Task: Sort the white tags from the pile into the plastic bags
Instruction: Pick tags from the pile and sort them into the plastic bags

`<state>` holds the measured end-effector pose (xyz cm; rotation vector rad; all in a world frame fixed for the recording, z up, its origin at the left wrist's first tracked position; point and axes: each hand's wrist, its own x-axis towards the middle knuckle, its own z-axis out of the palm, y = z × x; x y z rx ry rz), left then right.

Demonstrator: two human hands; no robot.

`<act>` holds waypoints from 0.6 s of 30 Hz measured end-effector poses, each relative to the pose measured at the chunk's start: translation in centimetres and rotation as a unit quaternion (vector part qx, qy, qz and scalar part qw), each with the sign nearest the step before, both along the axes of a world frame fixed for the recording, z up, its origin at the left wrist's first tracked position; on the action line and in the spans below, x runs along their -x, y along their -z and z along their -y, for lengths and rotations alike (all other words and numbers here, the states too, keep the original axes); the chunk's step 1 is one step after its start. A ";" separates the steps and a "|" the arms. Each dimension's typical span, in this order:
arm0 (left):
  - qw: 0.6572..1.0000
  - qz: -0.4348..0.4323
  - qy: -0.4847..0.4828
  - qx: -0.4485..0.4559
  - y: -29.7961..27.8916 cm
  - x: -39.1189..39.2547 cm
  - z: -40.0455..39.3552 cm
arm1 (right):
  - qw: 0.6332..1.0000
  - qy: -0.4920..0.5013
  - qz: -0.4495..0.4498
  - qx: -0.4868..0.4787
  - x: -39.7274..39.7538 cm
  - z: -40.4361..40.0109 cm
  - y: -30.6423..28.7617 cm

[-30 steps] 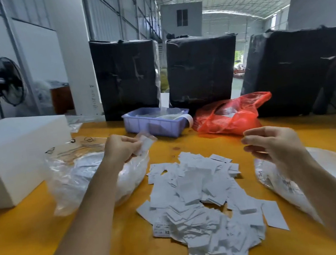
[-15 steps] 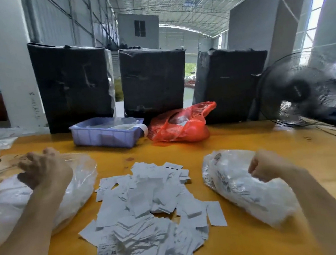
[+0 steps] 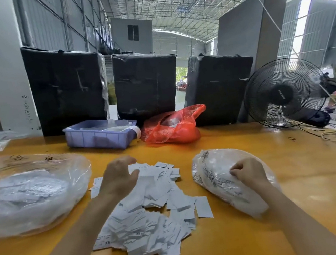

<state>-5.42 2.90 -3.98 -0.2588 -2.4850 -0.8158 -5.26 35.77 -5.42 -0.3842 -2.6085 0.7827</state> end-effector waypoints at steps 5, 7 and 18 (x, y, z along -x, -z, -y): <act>0.999 0.035 0.024 0.001 1.5 -0.9 -0.9 | 0.999 0.006 -0.014 0.047 -0.3 -0.5 0.0; 0.999 0.037 0.031 0.000 1.9 -1.2 -1.1 | 0.999 -0.001 0.007 0.041 -0.5 -0.2 0.0; 0.999 0.020 0.030 -0.002 3.2 -1.2 -1.6 | 0.985 0.021 -0.038 0.167 -0.6 -0.8 -0.1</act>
